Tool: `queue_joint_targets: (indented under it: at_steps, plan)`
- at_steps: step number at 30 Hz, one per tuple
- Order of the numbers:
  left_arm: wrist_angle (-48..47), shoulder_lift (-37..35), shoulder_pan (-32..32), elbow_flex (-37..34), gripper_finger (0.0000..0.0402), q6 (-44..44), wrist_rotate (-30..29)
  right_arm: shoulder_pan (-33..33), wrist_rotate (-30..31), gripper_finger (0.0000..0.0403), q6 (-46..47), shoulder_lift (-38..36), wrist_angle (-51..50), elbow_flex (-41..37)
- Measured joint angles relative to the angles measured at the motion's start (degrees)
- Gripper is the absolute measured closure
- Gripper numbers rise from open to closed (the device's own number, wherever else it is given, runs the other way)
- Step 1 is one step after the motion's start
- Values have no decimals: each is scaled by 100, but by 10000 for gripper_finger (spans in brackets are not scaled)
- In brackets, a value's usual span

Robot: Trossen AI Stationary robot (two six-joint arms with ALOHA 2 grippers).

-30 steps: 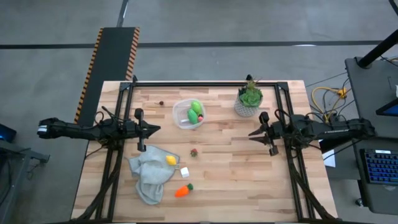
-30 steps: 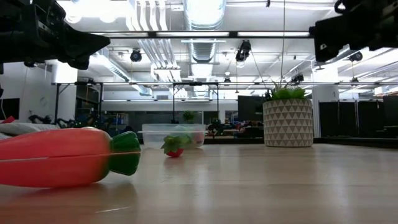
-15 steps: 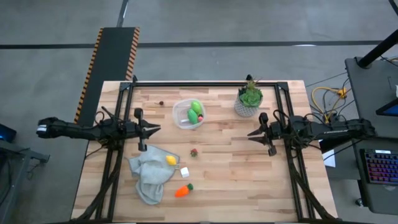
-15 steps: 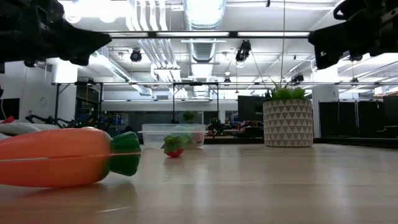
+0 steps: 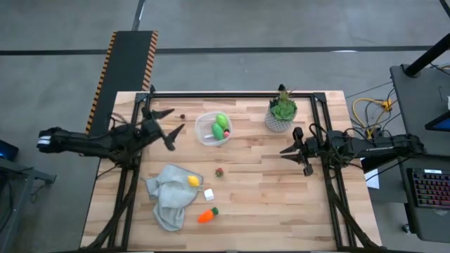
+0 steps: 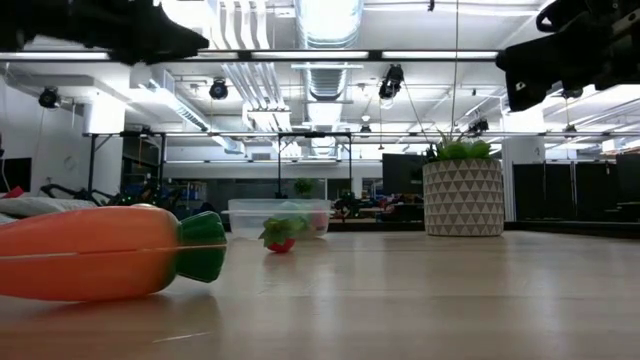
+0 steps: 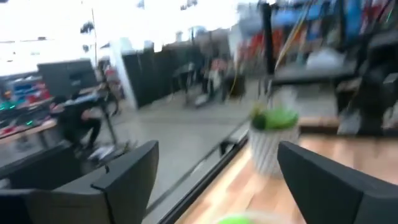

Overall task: Pick and placing Produce into tupperware
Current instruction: Put the red cherry into the transparent bin

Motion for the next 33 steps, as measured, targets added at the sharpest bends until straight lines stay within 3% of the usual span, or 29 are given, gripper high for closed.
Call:
queue_joint_targets:
  at_steps: [6,12,18,23,26,33]
  plan:
    - [-3023,877,751,1822,96,-412,-56,0,1,339,-270,0,0,0]
    - [-5064,1831,1574,3235,117,-680,781,-1,1,339,-279,0,-9,4]
    - [-6054,2748,2293,3857,119,-523,1086,0,-1,339,-282,1,-9,4]
    - [-6356,3624,3151,3988,119,-518,2473,-2,-3,339,-289,0,-9,4]
    - [-6504,4146,3530,4025,119,-505,2941,-2,-4,339,-294,0,-9,4]
    - [-6802,5078,3941,4040,119,-152,3110,-1,-4,339,-283,1,-9,4]
